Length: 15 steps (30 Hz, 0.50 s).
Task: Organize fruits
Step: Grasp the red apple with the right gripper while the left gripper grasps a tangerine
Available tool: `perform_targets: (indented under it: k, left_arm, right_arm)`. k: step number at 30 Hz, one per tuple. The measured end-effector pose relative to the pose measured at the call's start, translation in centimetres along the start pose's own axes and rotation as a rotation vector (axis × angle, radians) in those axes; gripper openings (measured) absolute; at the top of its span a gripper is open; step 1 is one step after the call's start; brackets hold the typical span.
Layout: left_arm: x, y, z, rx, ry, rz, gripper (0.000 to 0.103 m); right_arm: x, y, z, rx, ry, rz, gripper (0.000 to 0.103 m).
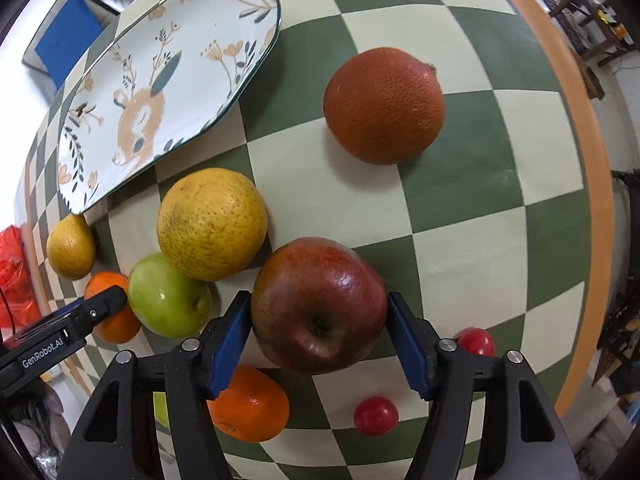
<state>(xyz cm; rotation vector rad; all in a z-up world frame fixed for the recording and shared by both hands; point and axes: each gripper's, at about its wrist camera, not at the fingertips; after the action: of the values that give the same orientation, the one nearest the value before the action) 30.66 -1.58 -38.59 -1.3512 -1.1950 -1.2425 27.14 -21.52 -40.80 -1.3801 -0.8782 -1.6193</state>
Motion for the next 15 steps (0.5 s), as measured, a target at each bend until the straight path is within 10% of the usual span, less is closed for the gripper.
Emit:
perform_targets:
  k: [15]
  left_arm:
    - [-0.1, -1.8, -2.3, 0.013, 0.044, -0.012, 0.061]
  right_arm:
    - [-1.0, 0.3, -1.4, 0.011, 0.051, 0.042, 0.069]
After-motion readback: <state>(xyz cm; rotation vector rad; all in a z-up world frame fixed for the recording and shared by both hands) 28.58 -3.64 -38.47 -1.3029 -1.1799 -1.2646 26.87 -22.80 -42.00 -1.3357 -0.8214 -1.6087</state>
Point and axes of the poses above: each gripper's, at about its wrist camera, not at the fingertips, and x roughly against the way its jaws point, z to its left, y to its top, and after that the axes turned 9 degrees about -z, right-handed
